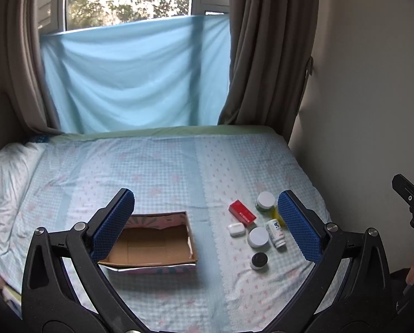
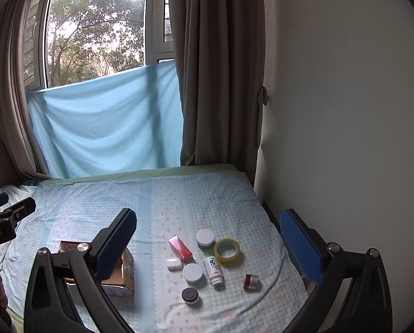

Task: Organize rigid objects
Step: 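Grasp the red MARUBI box with the left tool while the right tool grasps the yellow tape roll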

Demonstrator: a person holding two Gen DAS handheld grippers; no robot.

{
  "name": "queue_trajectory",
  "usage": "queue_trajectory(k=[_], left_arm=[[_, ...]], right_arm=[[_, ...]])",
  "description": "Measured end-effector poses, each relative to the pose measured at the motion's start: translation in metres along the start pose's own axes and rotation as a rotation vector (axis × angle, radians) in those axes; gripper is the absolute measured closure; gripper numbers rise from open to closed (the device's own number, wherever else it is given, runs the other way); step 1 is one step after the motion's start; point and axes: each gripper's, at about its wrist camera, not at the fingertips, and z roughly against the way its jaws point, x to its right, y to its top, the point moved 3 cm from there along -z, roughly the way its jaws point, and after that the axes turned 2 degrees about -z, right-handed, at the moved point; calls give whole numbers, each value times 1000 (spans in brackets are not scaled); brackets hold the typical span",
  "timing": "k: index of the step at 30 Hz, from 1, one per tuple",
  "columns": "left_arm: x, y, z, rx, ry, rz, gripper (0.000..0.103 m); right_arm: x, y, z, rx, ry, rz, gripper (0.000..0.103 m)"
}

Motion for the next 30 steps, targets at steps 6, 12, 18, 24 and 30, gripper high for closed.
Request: queue_trajectory(k=[6,12,18,24,30], left_arm=[[38,-2,-112,-183,-37,13,0],[72,-19,-238,-350,-22,32,0],[96,-53,-365,-515,2,64,0],[99,-102,-459,-672,33,137,0],[106,-143,-524,-765,81,154,1]], right_arm=[[39,-24,-81,-118,-23,-32,0],[67,-58,-181,-248,-19,-57,0],[77,-106,-287,-384,-7,-74,0],[71,-164,-372,-532,-19,-133,0],[68,-211,-429,-632,-67,-189,0]])
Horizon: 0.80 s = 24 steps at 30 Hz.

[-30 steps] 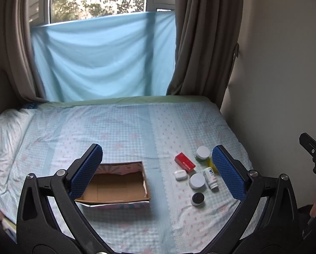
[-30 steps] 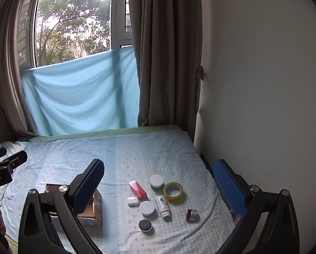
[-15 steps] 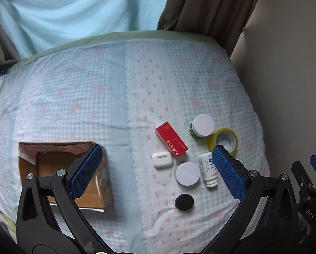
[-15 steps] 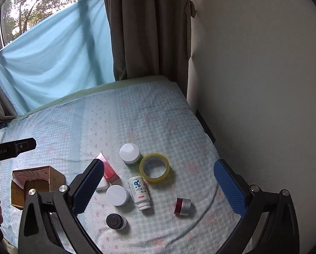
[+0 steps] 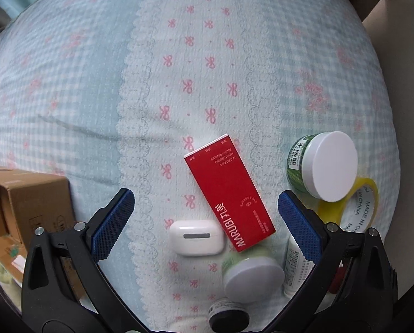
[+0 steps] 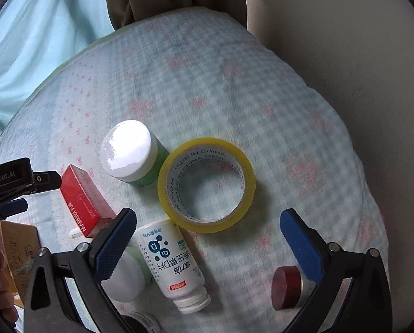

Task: Organize rigid objects
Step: 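Grasp the red MARUBI box with the left tool while the right tool grasps the yellow tape roll, then lift the red box with the left tool while the right tool carries the tape toward the box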

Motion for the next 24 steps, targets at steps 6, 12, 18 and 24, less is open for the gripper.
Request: queue_trajectory(k=[6,12,18,24], left_arm=[[3,3,-38,-51,9,52,9],[9,7,-59,-100,25,58,41],[16,9,-60,-96,17,33,54],[10,4,-53,-80,-12,40,56]], right_arm=[[-2,4,-33,-15,-39,-29,0],[-15,13,-45,-17,-128,36,0],[-23,20,-57,-23,-166,95,0],[-22,23,-60,-8,-135,95,6]])
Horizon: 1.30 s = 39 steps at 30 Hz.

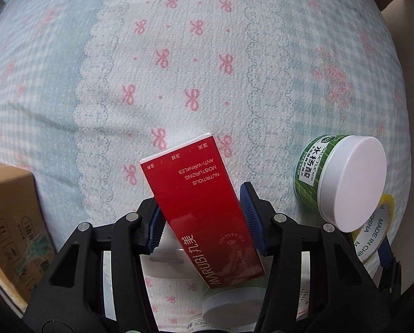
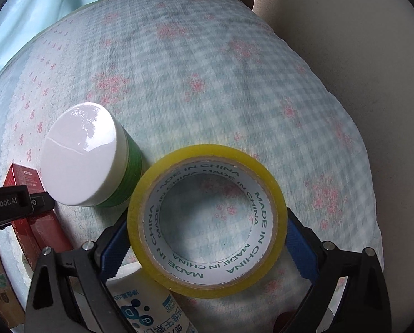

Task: Organize rigid objects
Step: 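Lift the red box with the left tool while the right tool carries the tape toward the box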

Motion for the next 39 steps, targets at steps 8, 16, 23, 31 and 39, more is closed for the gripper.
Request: queue_trajectory(k=[8,16,23,31,39], left_arm=[[-17,-7,31,60,1,-27,57],[-26,-15,82,127,-38,-22,57],[-23,-31,168,226,-82,-41,58],[-47,-59,278,356,-147,-81,58],[-119,-88,369,463,-179,-92,58]], right_arm=[[11,0,13,33,7,-21,6],[20,1,41,91,11,-47,6],[34,10,114,170,13,-54,6],[26,13,232,271,31,7,6],[-19,-3,330,374,84,88,6]])
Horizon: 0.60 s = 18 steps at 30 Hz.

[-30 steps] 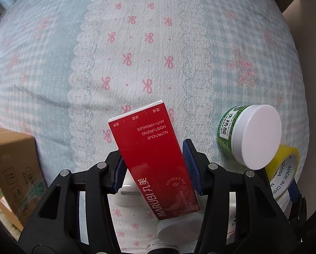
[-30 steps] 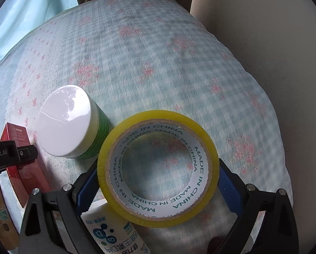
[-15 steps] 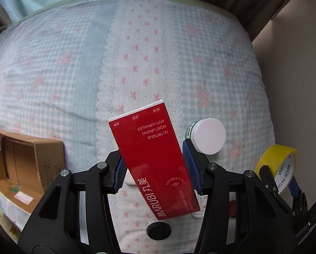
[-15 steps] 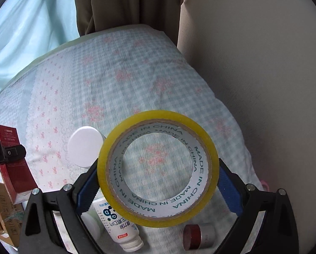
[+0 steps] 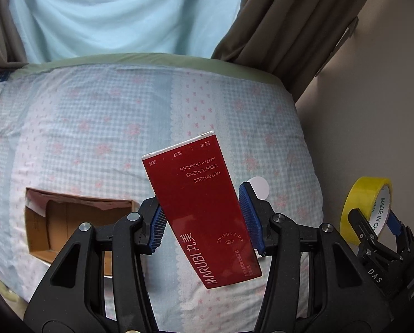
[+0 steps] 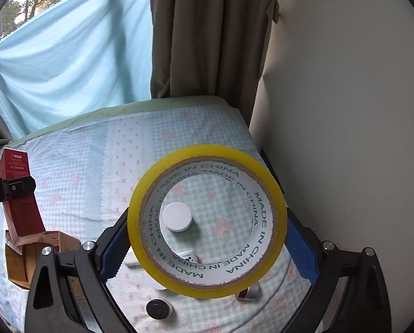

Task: Organize rigid objects
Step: 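Lift the red box with the left tool while the right tool carries the tape toward the box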

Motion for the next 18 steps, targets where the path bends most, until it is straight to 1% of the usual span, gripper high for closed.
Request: queue_trajectory(k=[5,9,11,14,18], left_arm=[[-53,-17,56,38,13,-53,58],[-106,-35,85,33,8,-78,58],[-132,-43,95,24,-2,-95,58],[-171,-54,104,0,-13,-118,58],[-220,-66,104,-32,-8,-135,58]], right_arm=[[-53,-5,52,53,39,34,6],[-100,-22,89,64,57,27,6],[-128,-32,103,67,42,33,6],[-168,-46,113,38,57,12,6],[-220,-63,116,-2,88,-1,6]])
